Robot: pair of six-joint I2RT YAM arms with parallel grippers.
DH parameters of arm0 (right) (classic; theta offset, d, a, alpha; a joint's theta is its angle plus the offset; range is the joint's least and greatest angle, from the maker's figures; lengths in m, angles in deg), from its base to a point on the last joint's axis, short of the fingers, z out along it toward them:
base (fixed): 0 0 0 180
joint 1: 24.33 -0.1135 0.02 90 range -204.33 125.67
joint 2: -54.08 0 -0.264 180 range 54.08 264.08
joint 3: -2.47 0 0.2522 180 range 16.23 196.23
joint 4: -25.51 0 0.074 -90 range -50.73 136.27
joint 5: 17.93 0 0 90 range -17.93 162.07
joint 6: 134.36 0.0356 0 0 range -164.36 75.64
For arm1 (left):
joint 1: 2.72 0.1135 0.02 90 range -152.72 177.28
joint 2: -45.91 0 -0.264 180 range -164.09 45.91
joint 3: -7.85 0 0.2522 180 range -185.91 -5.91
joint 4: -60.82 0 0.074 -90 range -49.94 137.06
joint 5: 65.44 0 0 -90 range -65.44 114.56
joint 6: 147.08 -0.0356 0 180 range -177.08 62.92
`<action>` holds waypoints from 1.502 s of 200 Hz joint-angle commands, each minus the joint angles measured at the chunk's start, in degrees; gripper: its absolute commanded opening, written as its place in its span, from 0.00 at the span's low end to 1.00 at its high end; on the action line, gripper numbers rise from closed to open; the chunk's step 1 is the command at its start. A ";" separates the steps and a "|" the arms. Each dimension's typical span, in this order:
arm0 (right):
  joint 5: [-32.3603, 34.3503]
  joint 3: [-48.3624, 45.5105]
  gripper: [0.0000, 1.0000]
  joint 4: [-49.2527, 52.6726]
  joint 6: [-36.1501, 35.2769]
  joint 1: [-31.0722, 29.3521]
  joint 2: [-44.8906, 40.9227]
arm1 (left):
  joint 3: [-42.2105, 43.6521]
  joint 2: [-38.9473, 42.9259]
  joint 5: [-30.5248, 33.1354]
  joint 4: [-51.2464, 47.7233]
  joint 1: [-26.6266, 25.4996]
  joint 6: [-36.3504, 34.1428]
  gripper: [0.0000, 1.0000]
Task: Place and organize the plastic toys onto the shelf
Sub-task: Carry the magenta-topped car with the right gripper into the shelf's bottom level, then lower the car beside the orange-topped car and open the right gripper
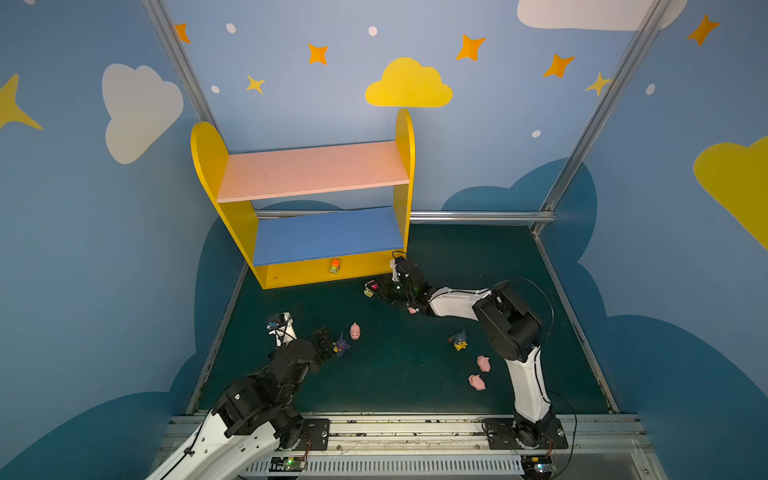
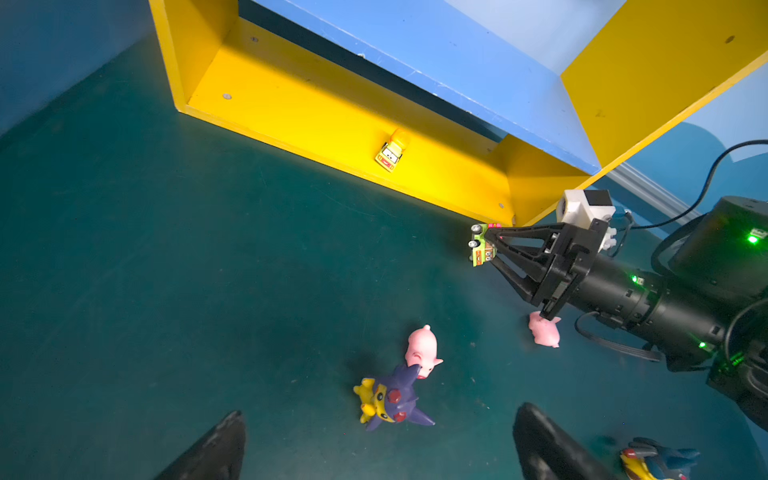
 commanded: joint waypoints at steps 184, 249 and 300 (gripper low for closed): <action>-4.46 17.12 0.24 -2.05 3.07 2.04 13.85 | -5.18 -1.80 4.08 -1.80 0.64 -1.86 1.00; -5.48 23.37 0.24 -1.35 3.68 2.53 18.45 | -5.89 -3.25 4.77 -1.85 1.06 -2.58 1.00; -5.72 25.86 0.25 -1.02 3.60 3.33 20.36 | -5.80 -3.74 4.97 -1.88 1.32 -2.58 1.00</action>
